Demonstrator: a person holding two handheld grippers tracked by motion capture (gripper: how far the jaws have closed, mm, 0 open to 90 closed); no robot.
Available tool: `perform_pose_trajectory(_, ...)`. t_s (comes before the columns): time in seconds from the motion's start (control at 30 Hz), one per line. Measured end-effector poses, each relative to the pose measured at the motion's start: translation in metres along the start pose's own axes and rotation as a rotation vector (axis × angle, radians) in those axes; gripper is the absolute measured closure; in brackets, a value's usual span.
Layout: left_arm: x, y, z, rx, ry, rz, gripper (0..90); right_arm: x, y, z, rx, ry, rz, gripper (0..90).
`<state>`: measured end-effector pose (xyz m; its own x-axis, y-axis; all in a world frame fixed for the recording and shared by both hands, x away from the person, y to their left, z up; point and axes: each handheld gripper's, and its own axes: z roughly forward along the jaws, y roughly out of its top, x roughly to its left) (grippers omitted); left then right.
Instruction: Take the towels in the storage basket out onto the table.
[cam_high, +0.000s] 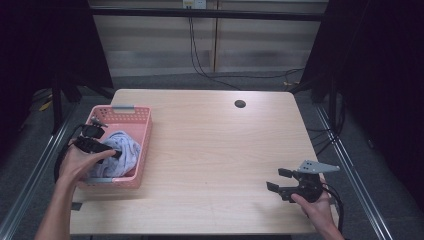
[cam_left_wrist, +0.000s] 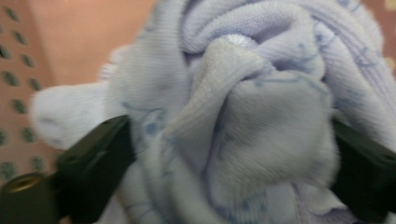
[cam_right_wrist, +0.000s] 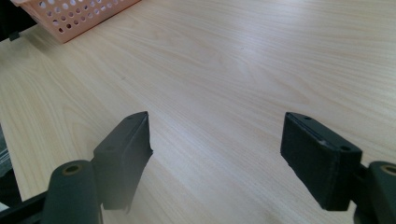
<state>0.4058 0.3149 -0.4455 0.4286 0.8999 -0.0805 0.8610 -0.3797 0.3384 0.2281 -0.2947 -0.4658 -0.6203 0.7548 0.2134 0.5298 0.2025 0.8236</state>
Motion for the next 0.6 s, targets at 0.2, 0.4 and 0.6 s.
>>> perform_pose_trajectory(0.2, -0.004, 0.006, 0.016, 0.068, 0.017, -0.016, 0.0, 0.001, 0.000, 0.000, 0.002, 0.004, -0.004, 24.2)
perform_pose_trajectory(0.4, -0.014, 0.019, 0.020, 0.150, 0.078, 0.005, 17.2, 0.001, 0.000, -0.001, 0.004, 0.009, -0.007, 24.1)
perform_pose_trajectory(0.6, -0.011, 0.011, 0.011, 0.060, 0.027, 0.010, 46.3, 0.001, 0.000, -0.002, 0.005, 0.009, -0.013, 23.9)
